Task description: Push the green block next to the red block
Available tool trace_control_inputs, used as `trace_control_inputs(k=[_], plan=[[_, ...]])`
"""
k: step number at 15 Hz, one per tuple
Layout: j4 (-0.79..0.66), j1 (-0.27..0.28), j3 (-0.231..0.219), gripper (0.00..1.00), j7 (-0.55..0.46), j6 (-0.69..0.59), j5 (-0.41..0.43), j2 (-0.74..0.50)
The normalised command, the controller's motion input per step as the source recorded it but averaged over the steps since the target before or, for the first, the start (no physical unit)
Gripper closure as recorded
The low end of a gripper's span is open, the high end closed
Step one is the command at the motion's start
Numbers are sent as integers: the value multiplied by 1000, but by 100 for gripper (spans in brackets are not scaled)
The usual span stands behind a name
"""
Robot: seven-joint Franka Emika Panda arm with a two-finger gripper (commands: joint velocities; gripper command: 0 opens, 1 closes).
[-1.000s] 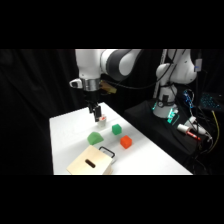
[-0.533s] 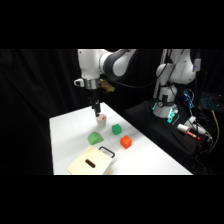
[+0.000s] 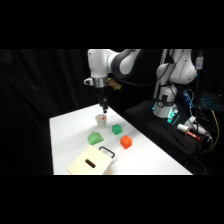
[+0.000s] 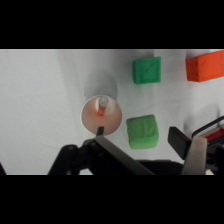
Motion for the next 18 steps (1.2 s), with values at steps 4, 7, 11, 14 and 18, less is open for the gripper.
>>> trace_control_inputs(k=[4,7,11,14,18], plan=[[-448,-79,-44,0,11,211,-146,-436],[-352,-121,-88,0,-173,305,-109,-213],[-226,-98,-96,0,-346,401,55,-6],[-137,-51,-53,0,-427,388,202,90],[-60,-29,13,0,-530,342,342,165]])
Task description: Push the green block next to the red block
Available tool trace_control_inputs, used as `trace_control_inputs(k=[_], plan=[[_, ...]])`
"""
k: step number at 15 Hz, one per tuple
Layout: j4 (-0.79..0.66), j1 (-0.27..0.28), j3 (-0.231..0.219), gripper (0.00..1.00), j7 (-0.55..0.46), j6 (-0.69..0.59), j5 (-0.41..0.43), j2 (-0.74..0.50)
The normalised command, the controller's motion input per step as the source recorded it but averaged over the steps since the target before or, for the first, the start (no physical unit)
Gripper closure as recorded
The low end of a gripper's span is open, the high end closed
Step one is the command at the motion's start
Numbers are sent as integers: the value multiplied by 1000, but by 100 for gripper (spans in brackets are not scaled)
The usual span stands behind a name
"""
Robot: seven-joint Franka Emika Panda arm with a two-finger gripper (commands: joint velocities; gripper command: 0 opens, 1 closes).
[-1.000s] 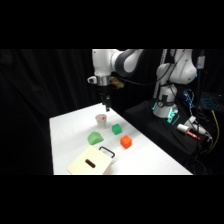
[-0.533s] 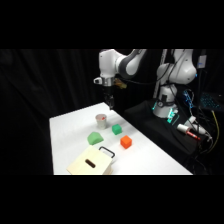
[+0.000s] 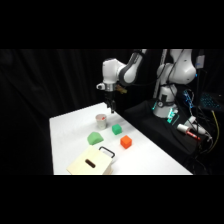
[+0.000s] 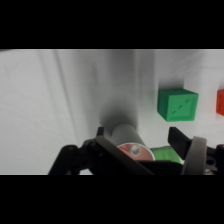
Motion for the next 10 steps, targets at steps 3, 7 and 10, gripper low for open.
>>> trace_control_inputs(k=[3,7,10], plan=[[10,-73,78,0,-408,251,226,196],[30,-122,114,0,-267,257,126,169],[29,-118,107,0,-69,368,14,181]])
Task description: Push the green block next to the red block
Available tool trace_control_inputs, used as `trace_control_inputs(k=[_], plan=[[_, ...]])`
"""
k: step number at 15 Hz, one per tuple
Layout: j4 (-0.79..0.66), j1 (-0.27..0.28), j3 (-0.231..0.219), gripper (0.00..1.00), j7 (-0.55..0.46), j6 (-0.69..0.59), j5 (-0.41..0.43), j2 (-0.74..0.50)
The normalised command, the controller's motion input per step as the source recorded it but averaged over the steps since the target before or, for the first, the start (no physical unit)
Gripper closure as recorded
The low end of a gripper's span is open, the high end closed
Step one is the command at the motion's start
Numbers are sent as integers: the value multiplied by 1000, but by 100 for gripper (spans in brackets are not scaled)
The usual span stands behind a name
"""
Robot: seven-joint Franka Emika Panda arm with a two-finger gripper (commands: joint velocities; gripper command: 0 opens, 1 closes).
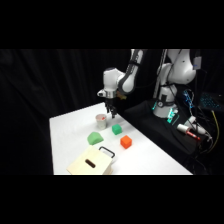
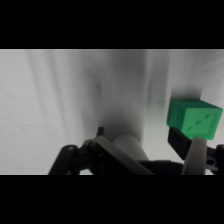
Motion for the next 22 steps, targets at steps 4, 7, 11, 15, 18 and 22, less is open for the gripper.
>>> trace_control_inputs(k=[4,7,11,15,18,22], plan=[[31,-112,86,0,75,393,-104,212],[30,-110,51,0,145,298,-189,183],[24,-137,92,0,132,199,-143,108],[0,-106,117,0,135,145,-130,27],[-40,63,35,0,218,149,-162,-38],[-57,185,-18,0,248,95,-172,-71]])
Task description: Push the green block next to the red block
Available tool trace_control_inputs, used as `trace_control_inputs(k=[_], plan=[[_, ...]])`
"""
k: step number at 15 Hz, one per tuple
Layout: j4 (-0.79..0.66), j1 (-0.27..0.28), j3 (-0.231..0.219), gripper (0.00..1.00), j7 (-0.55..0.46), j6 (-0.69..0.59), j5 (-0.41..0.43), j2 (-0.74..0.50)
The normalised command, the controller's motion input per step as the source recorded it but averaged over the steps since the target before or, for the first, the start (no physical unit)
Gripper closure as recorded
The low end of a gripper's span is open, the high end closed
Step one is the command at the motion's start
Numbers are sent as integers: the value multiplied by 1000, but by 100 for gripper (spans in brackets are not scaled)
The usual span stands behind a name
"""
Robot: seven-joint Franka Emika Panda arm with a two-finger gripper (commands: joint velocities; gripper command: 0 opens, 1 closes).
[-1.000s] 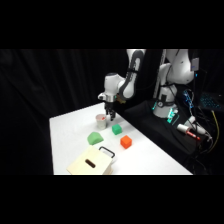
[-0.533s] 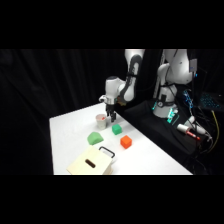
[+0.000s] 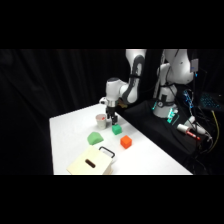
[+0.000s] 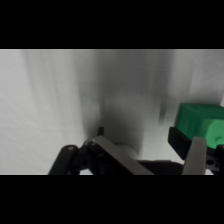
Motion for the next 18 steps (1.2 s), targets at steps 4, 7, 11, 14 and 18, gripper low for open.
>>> trace_control_inputs(k=[4,7,11,14,18], plan=[[-51,130,47,0,191,6,-101,-84],[-35,82,102,0,149,-58,-50,-81],[-43,107,86,0,143,-82,-47,-95],[-46,140,1,0,168,-123,-83,-118],[-15,225,-238,0,269,-310,-234,-199]])
